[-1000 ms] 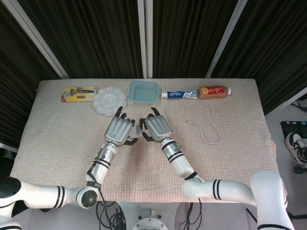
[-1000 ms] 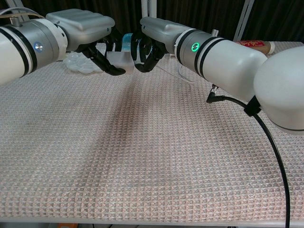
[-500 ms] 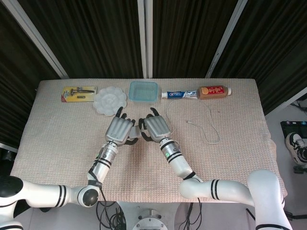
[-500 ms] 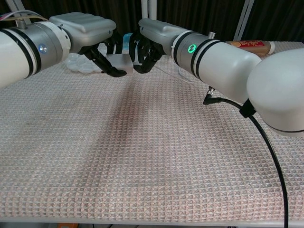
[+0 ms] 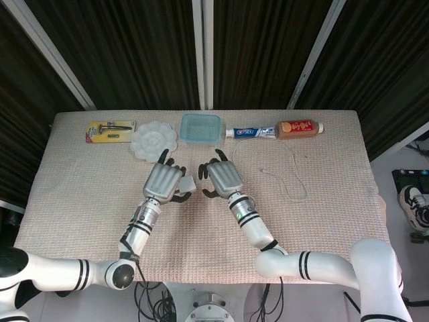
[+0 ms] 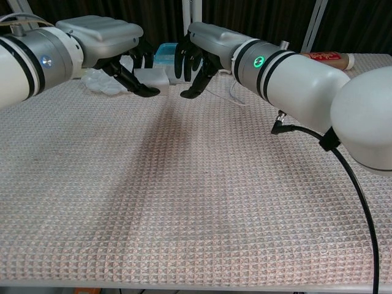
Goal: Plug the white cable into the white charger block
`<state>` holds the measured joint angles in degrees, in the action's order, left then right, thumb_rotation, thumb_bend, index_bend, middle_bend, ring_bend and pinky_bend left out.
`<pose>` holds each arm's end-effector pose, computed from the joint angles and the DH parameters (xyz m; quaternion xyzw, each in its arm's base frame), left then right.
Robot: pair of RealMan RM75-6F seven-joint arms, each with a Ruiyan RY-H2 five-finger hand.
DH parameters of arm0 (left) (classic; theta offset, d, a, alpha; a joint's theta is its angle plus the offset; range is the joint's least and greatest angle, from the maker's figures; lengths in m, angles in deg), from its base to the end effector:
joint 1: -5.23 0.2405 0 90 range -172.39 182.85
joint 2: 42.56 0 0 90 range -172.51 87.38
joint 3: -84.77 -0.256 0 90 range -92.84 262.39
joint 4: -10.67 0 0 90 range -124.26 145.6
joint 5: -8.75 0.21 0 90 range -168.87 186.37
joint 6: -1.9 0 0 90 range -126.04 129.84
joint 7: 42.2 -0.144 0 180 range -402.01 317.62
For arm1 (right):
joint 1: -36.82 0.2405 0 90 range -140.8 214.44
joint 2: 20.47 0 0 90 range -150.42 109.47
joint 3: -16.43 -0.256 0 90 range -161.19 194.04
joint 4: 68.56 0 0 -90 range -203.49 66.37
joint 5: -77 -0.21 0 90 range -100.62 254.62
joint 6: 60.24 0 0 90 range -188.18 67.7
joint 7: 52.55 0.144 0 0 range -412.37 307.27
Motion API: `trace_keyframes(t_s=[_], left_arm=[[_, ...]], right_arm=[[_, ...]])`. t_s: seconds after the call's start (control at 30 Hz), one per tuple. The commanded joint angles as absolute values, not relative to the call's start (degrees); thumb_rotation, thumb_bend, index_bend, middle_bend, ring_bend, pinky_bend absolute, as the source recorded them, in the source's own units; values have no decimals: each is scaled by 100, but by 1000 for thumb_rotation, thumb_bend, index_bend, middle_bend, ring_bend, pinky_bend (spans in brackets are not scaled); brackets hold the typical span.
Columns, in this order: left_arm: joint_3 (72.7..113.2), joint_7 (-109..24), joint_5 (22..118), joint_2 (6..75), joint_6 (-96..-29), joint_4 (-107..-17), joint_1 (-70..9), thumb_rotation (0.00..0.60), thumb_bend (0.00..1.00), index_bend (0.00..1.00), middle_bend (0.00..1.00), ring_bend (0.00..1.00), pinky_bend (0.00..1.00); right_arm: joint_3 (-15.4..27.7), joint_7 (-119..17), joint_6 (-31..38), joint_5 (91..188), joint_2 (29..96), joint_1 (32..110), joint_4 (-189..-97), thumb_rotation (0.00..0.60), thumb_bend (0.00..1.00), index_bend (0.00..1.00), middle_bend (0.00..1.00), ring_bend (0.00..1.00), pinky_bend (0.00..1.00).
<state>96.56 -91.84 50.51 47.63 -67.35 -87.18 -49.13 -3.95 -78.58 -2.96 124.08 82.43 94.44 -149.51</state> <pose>-0.0693 0.3428 -0.0088 -0.7526 -0.2990 -0.3242 0.4889 -0.0231 -0.3681 -0.0627 0.6983 -0.4279 0.4413 0.3667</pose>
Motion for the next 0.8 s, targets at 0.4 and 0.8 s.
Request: trace_keyframes(t_s=[0.4, 0.8], left_arm=[[9139, -8270, 5387, 4868, -6584, -7996, -4289, 413, 244, 429, 423, 203, 56], [8835, -7667, 6102, 4712, -6913, -7825, -3661, 518, 158, 228, 245, 80, 8]], right_arm=[[-10, -7773, 130, 12745, 7109, 8714, -15942, 600, 126, 390, 377, 278, 25], [533, -7301, 911, 13557, 5728, 7607, -16995, 600, 150, 308, 293, 182, 22]])
